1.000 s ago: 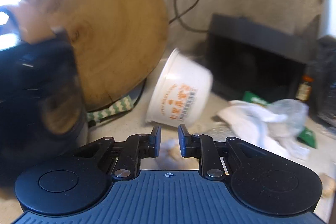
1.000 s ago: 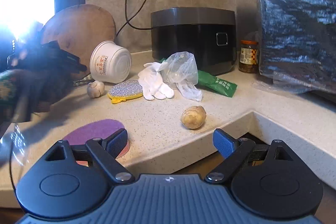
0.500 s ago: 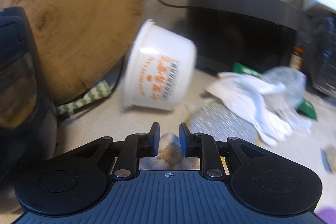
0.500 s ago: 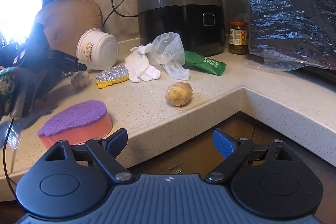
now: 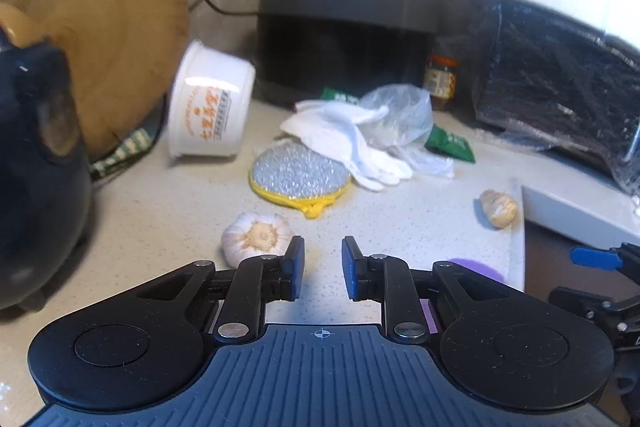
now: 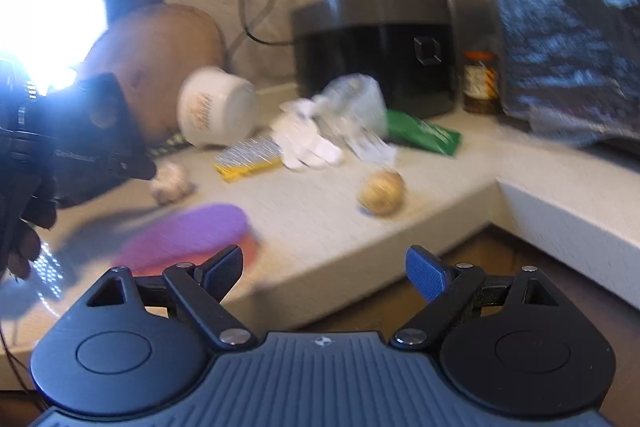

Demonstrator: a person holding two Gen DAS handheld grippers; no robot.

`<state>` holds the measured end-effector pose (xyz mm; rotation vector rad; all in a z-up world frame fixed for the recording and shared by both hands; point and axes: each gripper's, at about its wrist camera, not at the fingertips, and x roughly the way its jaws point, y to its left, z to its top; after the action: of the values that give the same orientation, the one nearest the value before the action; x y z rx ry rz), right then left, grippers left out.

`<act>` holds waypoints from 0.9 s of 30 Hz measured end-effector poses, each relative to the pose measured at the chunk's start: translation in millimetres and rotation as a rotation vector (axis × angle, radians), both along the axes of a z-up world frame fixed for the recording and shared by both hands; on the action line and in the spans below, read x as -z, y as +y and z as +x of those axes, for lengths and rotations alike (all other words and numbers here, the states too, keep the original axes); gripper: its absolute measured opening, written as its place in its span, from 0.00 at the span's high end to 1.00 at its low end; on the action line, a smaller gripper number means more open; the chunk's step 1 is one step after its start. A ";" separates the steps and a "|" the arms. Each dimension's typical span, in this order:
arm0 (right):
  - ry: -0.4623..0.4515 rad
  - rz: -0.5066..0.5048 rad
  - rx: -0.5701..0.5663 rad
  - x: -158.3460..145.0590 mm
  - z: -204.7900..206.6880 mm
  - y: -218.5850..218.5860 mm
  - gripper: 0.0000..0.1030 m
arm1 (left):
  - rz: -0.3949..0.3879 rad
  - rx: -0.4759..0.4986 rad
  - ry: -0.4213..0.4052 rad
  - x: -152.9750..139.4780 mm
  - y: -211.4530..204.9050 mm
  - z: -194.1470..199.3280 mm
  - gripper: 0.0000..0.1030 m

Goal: Collect trash
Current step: 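Move the left tool to the garlic bulb and position fingers around it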

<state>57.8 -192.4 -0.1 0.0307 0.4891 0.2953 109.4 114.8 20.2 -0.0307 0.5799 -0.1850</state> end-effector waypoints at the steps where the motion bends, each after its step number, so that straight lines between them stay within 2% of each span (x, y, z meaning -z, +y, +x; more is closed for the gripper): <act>1: -0.007 0.003 -0.017 -3.5 0.1 6.3 0.13 | -0.018 0.009 0.000 -2.4 -0.4 -3.8 0.77; 4: -0.006 0.041 -0.073 -11.6 5.6 33.0 0.11 | -0.021 -0.014 0.020 -3.8 -3.7 -7.8 0.77; 7: -0.019 0.016 -0.109 -14.4 13.4 72.2 0.11 | 0.015 -0.123 0.004 -3.3 1.6 -3.1 0.77; 10: -0.071 -0.151 -0.136 -4.0 13.4 112.3 0.11 | -0.003 -0.205 0.001 -2.1 14.0 9.3 0.77; 12: -0.115 -0.277 -0.124 8.1 7.9 125.3 0.11 | 0.012 -0.221 0.004 -0.1 16.7 15.4 0.77; 14: -0.179 -0.302 -0.092 12.5 -2.2 119.8 0.10 | 0.047 -0.223 -0.002 3.3 15.2 20.6 0.77; 16: -0.189 -0.311 -0.042 11.8 -6.5 110.0 0.10 | 0.080 -0.225 -0.003 7.7 11.7 26.3 0.77; 21: -0.149 -0.250 0.042 11.1 -4.5 76.5 0.08 | 0.133 -0.235 -0.013 14.0 6.0 38.7 0.77; 27: -0.115 -0.211 0.027 18.0 -4.1 70.5 0.08 | 0.192 -0.267 -0.007 18.9 6.9 54.0 0.76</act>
<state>53.7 -121.9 -18.1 -0.1841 0.4035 0.2164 163.4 121.8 1.2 0.0786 0.5788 0.1306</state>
